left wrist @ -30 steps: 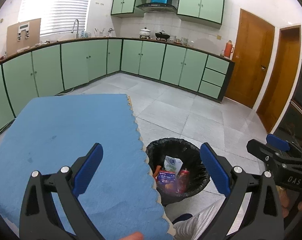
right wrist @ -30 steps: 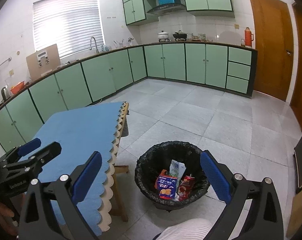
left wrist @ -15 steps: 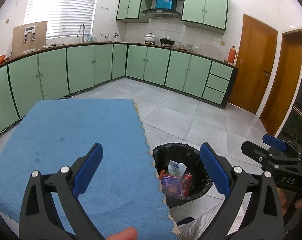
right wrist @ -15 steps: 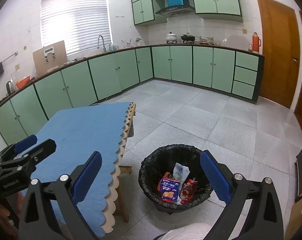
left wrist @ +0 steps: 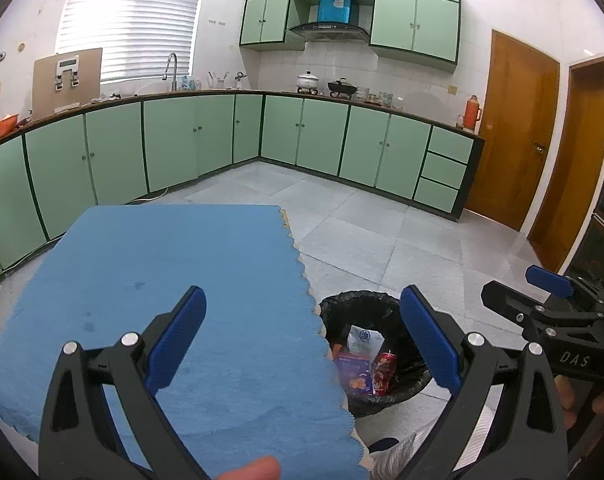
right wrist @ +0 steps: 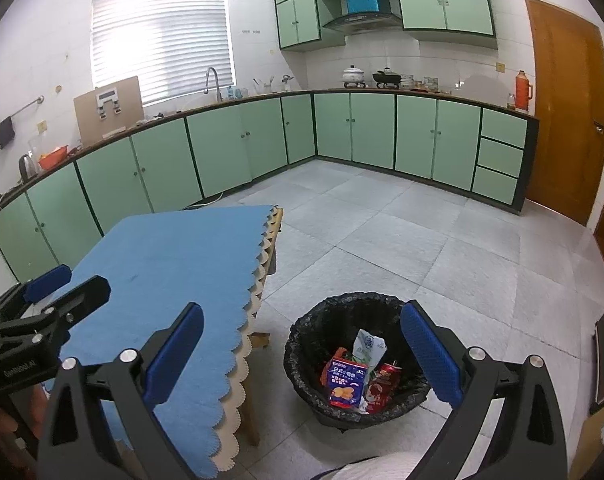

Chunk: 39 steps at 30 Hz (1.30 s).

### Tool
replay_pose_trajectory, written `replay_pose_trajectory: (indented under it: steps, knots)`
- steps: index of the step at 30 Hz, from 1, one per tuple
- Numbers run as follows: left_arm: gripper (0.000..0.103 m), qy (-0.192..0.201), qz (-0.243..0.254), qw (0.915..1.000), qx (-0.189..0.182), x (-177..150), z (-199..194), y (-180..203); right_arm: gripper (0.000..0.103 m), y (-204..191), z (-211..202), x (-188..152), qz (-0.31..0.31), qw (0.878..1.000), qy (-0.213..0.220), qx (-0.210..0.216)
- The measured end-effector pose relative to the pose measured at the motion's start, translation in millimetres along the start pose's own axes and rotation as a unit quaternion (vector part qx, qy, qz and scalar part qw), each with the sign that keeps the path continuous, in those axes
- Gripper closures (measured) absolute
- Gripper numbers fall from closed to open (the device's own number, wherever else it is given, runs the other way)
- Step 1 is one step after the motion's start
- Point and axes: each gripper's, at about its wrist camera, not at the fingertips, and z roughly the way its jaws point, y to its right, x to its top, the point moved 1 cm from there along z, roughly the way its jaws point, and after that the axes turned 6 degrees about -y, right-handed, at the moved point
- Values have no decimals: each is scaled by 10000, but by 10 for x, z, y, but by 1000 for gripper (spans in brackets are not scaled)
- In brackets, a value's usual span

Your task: Collect trash

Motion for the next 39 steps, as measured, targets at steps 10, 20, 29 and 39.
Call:
replay_pose_trajectory:
  steps: [10, 20, 29, 39]
  knots:
    - [8, -9, -37, 10000, 34, 4, -13, -42, 6, -85, 27, 36, -121, 9999, -1, 11]
    - [8, -11, -34, 10000, 45, 3, -2, -60, 6, -84, 48, 54, -134, 9999, -2, 44]
    - [8, -16, -25, 10000, 49, -6, 8, -63, 6, -87, 51, 57, -131, 9999, 0, 51]
    - [8, -18, -22, 10000, 48, -3, 7, -64, 6, -88, 50, 69, -127, 9999, -4, 59]
